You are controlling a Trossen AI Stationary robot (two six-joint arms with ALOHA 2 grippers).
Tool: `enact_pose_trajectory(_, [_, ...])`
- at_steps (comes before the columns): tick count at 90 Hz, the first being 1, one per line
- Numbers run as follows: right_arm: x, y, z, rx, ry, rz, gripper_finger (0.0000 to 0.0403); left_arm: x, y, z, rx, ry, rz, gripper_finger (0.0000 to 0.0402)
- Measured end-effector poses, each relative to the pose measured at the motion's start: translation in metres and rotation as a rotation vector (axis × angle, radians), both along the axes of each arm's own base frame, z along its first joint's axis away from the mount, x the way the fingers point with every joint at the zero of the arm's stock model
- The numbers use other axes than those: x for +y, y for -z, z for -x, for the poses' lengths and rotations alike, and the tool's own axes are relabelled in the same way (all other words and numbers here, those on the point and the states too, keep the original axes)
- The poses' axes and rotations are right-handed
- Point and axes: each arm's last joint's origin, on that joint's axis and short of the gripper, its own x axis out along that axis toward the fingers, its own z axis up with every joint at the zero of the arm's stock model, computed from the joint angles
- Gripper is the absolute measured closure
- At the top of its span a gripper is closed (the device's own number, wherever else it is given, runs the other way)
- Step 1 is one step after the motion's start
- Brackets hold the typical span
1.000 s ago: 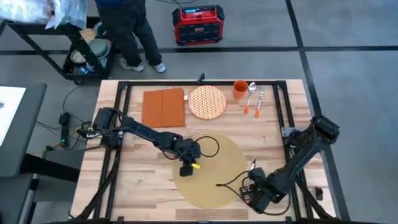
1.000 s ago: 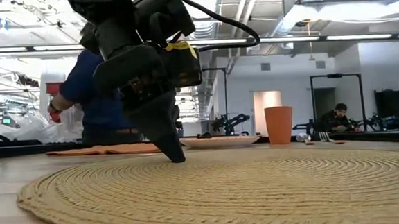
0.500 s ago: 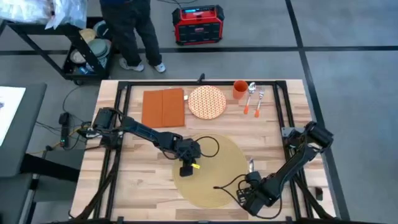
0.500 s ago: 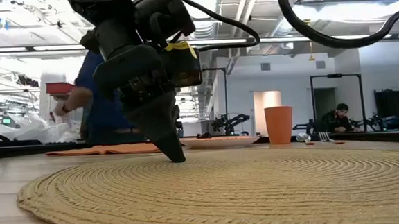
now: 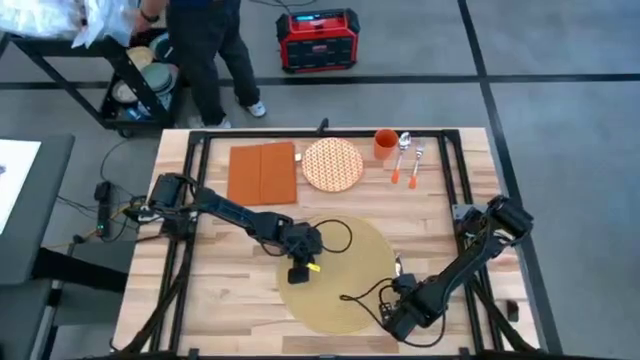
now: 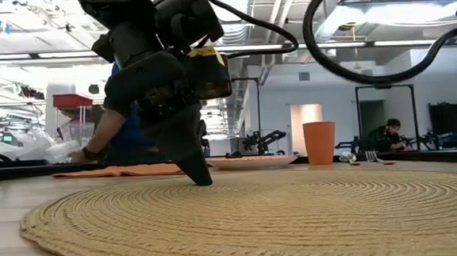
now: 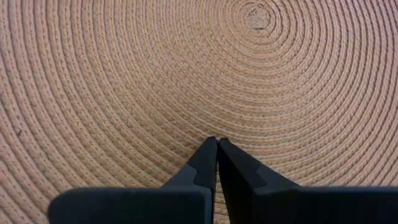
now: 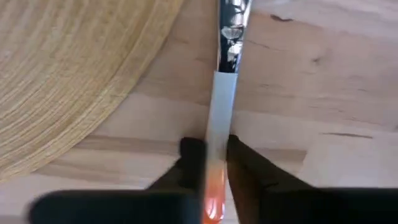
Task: Set table place
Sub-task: Put the orange knife on the brown placemat
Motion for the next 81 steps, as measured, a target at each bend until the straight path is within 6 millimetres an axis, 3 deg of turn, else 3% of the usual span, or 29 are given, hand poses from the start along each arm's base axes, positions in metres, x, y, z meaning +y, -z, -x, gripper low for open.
enact_pose_trajectory(15, [-0.013,-0.016,0.006,0.024,-0.028,0.064,0.0402,0.000,0.000,0.000,-0.004,0.000,0.000,0.0402])
enact_pose_trajectory(29, [-0.015,-0.029,-0.004,-0.120,-0.002,0.053,0.0402,0.000,0.000,-0.001,-0.009,0.000,0.000,0.0402])
enact_pose_trajectory(42, [-0.017,-0.031,-0.016,-0.229,-0.007,0.047,0.0402,0.000,0.000,-0.001,-0.010,0.000,0.000,0.0402])
enact_pose_trajectory(56, [-0.025,-0.031,-0.021,-0.237,0.007,0.082,0.0402,0.000,-0.001,-0.002,-0.024,0.001,0.000,0.0402])
enact_pose_trajectory(70, [-0.015,-0.041,-0.005,-0.191,0.097,0.171,0.0402,0.000,-0.002,-0.003,-0.037,-0.005,0.002,0.0402])
enact_pose_trajectory(81, [-0.009,-0.053,0.010,-0.034,0.063,0.173,0.0402,0.000,-0.001,-0.003,-0.032,-0.004,0.000,0.0402])
